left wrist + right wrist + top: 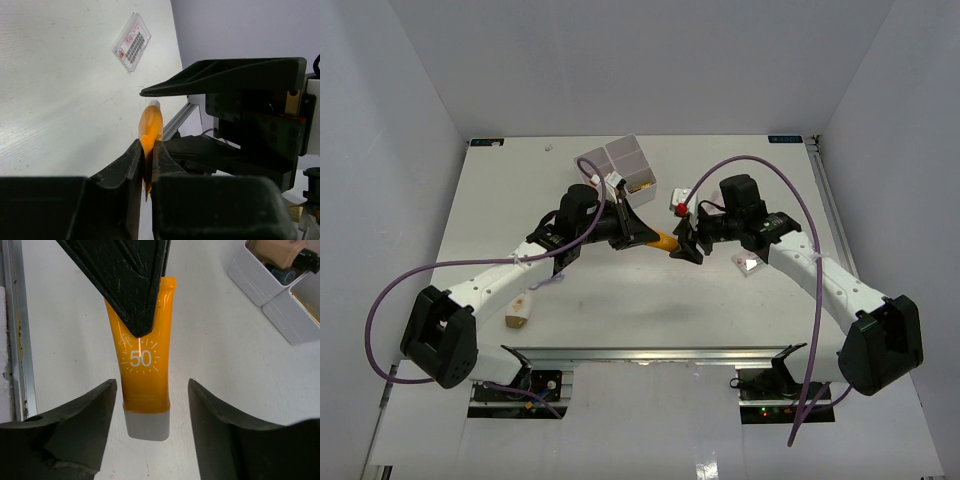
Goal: Organize the makeup
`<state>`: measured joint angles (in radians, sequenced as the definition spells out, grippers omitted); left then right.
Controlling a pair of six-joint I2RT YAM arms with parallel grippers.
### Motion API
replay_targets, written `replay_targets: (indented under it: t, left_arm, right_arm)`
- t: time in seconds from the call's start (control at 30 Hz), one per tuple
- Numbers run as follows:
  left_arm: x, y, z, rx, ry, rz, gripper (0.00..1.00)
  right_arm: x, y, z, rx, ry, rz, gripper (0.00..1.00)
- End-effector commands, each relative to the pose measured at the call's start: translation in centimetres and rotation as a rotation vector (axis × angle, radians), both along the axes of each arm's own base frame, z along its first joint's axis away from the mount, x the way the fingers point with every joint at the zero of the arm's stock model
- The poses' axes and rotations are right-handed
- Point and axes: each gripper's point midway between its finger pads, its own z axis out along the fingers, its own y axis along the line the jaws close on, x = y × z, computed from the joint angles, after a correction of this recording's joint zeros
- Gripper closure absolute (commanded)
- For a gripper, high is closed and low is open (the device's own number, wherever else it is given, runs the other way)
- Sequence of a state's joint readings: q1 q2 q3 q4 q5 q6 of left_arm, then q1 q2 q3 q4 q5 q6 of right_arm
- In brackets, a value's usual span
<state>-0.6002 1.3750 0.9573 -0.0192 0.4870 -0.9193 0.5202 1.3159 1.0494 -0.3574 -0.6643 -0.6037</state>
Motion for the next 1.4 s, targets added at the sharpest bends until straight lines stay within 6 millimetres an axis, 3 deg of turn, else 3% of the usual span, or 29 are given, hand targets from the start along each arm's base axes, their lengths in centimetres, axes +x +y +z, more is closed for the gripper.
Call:
replay_targets:
  t: [0.0, 0.23, 0.43, 0.57, 0.63, 0.7, 0.77, 0.83, 1.07, 1.37]
  left_arm:
    - [0.6, -0.4, 1.9, 0.009, -0.075, -0.020, 1.00]
    - [4.5, 0.9, 3.2, 0.213, -0.229, 0.054, 1.00]
    - [10.6, 2.8, 4.0, 0.480, -0.396, 0.147, 1.00]
    - [15.0, 3.7, 4.6, 0.619, -0.471, 0.205, 1.00]
    - [17.0, 4.2, 5.9, 0.654, -0.500, 0.248, 1.00]
    - [18.9, 4.5, 4.5, 0.718, -0.489, 0.259, 1.00]
    - [20.1, 4.9, 5.6, 0.733, -0.513, 0.294, 1.00]
    - [21.7, 5.4, 5.3, 0.763, -0.514, 0.322, 1.00]
    - [25.2, 7.1, 3.9, 0.843, -0.514, 0.375, 1.00]
    - [27.2, 7.4, 1.6, 0.879, -0.500, 0.363, 1.00]
  right_arm:
    - [0.3, -0.2, 0.4, 0.028, -0.028, -0.012, 0.29]
    - [0.8, -2.7, 1.1, 0.076, -0.018, -0.056, 0.22]
    - [0.2, -4.6, 2.4, 0.120, -0.058, -0.076, 0.22]
    - [-1.1, -4.8, 2.3, 0.146, -0.055, -0.054, 0.22]
    - [-1.4, -4.9, 2.4, 0.150, -0.066, -0.053, 0.22]
    - [-1.5, -5.1, 2.3, 0.150, -0.071, -0.054, 0.22]
    - [-1.6, -5.2, 2.6, 0.154, -0.083, -0.056, 0.22]
    - [-1.8, -5.2, 2.6, 0.159, -0.088, -0.052, 0.22]
    - [-2.0, -5.3, 2.1, 0.156, -0.084, -0.051, 0.22]
    - [-1.7, -5.5, 1.7, 0.149, -0.077, -0.059, 0.22]
